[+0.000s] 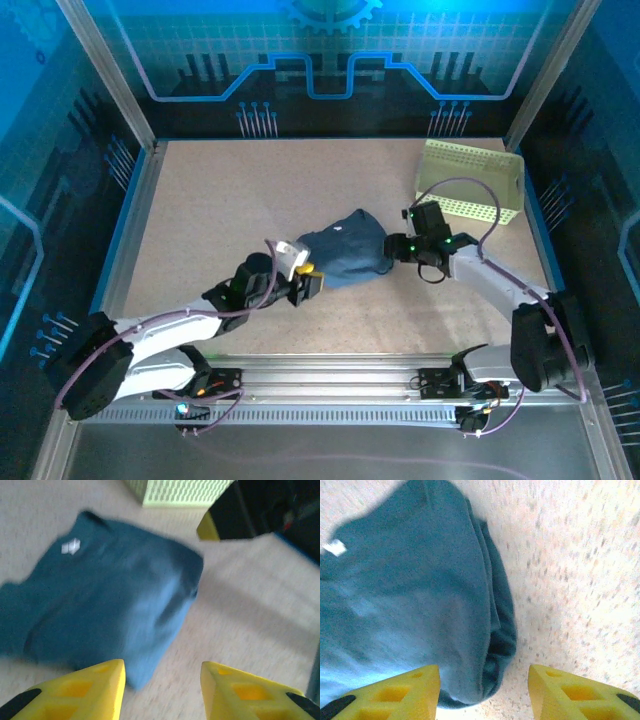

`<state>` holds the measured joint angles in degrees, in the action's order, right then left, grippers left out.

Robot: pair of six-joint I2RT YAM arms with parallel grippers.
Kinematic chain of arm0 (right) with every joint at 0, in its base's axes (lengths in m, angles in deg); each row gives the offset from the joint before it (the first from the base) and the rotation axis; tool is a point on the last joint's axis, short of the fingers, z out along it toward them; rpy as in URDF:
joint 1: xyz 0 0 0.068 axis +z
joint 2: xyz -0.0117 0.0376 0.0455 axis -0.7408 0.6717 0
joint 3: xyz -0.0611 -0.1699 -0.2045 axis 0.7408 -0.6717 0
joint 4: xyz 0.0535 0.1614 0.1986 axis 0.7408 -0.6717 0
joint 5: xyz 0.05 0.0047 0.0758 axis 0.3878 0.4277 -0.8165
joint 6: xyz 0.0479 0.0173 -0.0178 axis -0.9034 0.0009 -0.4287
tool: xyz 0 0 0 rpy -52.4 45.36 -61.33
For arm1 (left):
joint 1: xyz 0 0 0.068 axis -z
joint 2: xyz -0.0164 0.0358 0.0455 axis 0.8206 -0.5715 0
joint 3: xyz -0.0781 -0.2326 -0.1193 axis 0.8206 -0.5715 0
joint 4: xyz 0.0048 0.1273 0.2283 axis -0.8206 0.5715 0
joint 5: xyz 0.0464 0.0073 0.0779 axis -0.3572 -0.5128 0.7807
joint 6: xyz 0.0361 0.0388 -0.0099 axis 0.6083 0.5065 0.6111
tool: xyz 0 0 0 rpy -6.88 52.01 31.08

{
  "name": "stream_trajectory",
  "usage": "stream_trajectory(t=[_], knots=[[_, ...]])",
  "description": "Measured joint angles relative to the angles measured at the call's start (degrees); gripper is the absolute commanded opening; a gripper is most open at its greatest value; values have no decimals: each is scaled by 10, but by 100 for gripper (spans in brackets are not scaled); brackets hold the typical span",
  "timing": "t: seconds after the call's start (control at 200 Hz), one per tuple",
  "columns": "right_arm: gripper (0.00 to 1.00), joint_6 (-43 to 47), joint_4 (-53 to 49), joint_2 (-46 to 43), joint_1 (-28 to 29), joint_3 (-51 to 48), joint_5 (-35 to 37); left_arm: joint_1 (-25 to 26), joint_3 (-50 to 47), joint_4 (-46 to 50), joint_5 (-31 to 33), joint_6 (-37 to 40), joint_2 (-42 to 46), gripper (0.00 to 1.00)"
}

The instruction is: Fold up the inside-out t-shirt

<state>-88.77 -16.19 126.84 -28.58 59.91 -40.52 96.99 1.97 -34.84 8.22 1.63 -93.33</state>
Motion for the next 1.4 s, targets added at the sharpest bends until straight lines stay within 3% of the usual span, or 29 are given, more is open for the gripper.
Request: stream_trajectory(t=[0.21,0.495,0.77,0.935,1.081,1.241,1.401], knots=[[45,-3,28,38,21,73,-44,0,111,-16,2,-108,-116,46],[42,-34,82,180,25,61,-95,-1,99,-76,0,-214,-278,46],[45,-38,112,172,1,-5,-104,-14,15,-133,0,-229,-253,52],[56,-27,78,106,1,-10,-91,-21,10,-39,26,-213,-150,60],[58,-14,52,55,1,-8,-61,-23,45,63,72,-212,-85,59],[59,-12,40,79,1,-9,-45,-22,79,113,84,-246,-96,58],[57,-21,42,114,6,-27,-45,-19,102,128,84,-281,-172,60]])
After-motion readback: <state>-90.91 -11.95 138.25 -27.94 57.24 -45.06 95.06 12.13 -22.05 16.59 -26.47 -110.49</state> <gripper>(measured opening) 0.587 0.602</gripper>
